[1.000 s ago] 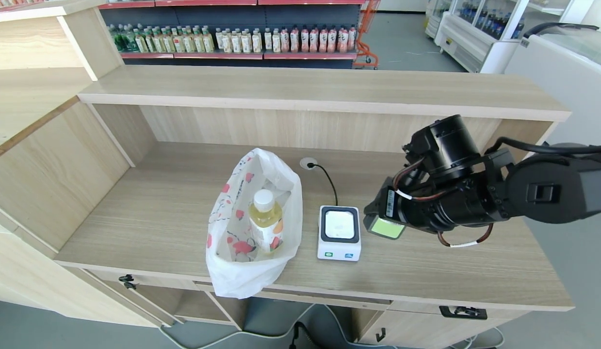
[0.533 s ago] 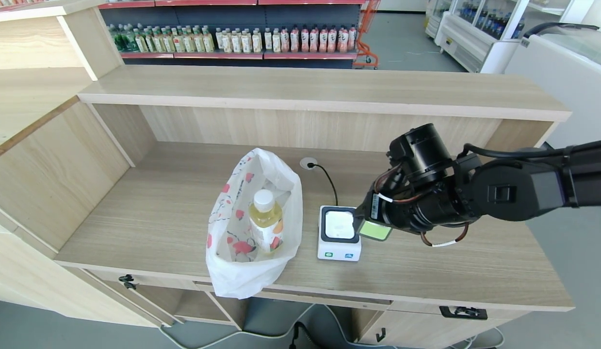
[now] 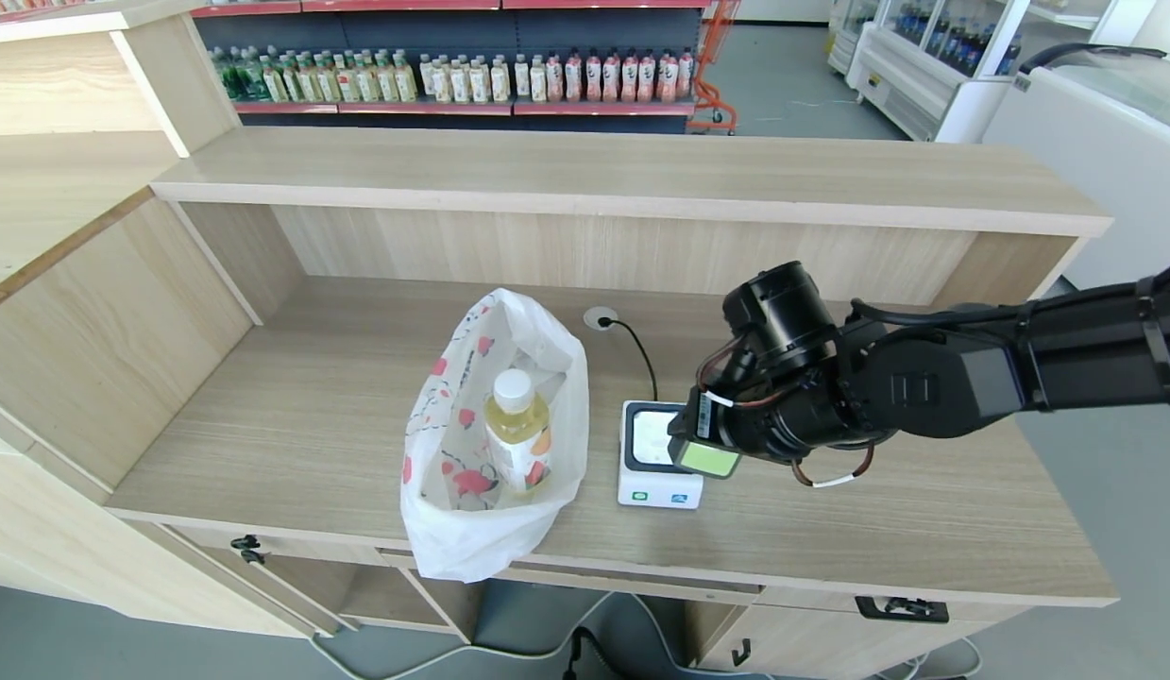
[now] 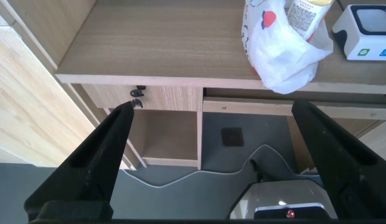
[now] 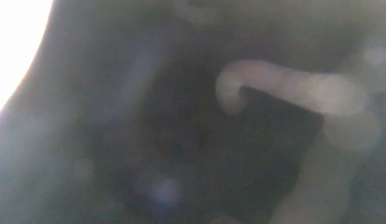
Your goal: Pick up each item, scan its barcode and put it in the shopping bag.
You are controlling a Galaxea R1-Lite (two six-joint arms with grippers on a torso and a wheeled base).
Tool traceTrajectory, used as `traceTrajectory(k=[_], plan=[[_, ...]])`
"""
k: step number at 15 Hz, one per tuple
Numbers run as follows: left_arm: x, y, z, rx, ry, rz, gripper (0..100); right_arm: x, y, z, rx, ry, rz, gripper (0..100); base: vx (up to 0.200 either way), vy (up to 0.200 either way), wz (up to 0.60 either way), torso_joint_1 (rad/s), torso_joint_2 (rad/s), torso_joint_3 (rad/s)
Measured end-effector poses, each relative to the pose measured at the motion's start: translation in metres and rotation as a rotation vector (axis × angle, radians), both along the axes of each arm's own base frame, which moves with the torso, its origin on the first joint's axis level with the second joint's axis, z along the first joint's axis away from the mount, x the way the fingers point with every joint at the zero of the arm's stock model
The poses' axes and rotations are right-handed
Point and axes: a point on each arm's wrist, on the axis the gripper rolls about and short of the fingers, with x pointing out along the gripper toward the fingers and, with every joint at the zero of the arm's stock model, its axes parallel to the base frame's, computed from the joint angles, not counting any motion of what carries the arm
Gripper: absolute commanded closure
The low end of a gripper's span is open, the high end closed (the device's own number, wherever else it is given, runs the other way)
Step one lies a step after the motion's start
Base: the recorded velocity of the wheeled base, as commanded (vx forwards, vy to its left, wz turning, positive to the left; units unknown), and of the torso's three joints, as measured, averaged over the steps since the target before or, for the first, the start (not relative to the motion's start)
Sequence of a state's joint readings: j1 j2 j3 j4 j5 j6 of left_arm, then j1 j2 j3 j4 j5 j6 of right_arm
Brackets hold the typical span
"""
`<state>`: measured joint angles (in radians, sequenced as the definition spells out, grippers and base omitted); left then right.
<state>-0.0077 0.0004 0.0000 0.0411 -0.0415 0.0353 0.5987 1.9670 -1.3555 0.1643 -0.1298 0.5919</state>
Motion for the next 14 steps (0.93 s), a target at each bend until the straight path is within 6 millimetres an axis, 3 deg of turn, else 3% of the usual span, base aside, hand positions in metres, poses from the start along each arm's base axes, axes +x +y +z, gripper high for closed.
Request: traceTrajectory(k=[14], plan=[[0.0,0.0,0.0,0.0,0.0,0.0,0,0.023,0.021,-0.012,0.0,-0.008,0.009,100,0.0,0.0,0.0,0.0,0.0,0.0]])
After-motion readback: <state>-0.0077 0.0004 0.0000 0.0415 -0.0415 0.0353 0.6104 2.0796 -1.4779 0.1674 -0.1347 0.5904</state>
